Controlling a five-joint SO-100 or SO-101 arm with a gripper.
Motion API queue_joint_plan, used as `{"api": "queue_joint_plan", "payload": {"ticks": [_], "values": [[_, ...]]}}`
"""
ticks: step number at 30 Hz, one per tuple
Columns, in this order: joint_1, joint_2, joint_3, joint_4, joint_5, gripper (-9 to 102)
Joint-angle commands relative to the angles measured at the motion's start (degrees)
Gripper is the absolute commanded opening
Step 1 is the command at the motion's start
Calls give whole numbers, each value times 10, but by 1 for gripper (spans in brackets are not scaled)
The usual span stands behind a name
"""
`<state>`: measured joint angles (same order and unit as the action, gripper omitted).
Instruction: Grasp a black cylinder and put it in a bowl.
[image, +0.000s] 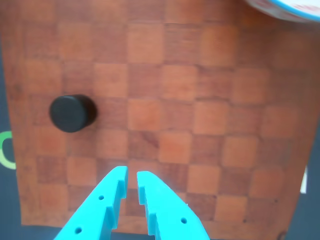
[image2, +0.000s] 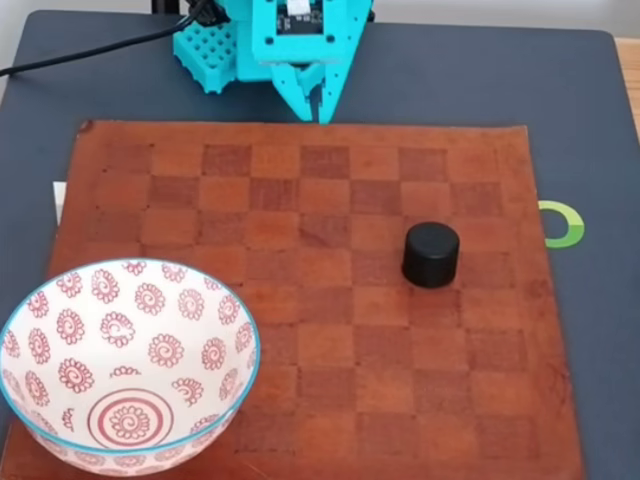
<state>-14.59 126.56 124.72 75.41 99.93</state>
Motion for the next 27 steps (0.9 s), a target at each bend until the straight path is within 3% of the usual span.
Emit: {"api": "queue_joint_plan", "payload": {"ticks": [1,7,15,27], "values": [[-19,-45,-59,0,-4,1],[-71,-127,-105,-10,2,1],[-142,-217,-163,-11,52,20],[-195,-365,-261,-11,62,31]]}}
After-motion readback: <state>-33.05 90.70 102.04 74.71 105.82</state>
